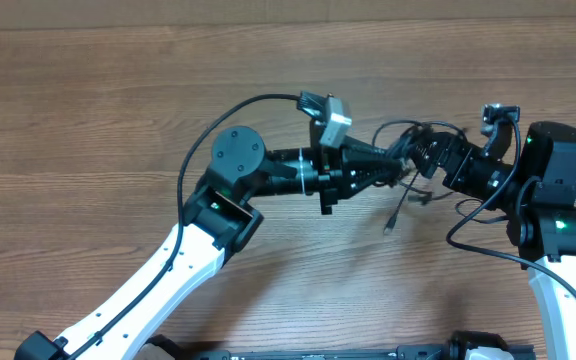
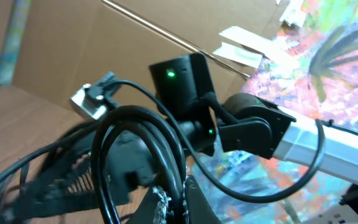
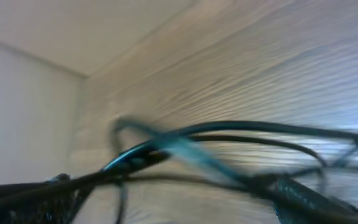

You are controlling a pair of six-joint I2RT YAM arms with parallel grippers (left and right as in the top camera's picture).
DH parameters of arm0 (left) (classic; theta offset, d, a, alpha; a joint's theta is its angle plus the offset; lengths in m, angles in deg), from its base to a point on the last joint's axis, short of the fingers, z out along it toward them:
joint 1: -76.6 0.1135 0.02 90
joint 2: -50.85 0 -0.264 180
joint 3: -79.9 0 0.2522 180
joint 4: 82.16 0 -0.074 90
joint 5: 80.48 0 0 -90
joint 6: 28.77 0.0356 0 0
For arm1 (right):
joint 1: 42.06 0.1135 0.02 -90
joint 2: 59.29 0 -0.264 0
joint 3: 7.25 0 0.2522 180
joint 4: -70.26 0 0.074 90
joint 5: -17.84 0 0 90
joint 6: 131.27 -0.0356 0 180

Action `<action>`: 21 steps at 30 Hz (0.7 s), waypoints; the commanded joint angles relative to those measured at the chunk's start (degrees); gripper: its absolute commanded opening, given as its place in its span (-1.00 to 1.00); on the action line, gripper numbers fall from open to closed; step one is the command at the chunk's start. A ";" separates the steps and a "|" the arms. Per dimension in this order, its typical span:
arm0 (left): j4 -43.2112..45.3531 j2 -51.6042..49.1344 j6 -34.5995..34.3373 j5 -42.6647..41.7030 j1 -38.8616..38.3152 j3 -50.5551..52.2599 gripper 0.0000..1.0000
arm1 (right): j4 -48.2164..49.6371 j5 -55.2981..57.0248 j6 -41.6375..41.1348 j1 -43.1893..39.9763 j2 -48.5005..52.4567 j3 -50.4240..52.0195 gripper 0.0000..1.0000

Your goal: Untangle cables

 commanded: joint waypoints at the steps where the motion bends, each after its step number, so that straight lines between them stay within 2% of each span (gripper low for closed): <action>1: 1.27 0.31 -0.11 -5.31 -0.79 -0.87 -0.92 | -0.98 12.68 -0.22 0.15 0.02 -0.63 1.00; 11: 11.32 0.31 -0.63 -13.22 1.51 -0.87 -0.92 | -7.72 26.95 -0.22 0.15 0.02 -0.63 1.00; 21: 12.63 0.31 -2.27 -14.27 8.59 -0.87 -0.92 | -12.68 24.59 -0.20 0.15 0.02 -0.63 1.00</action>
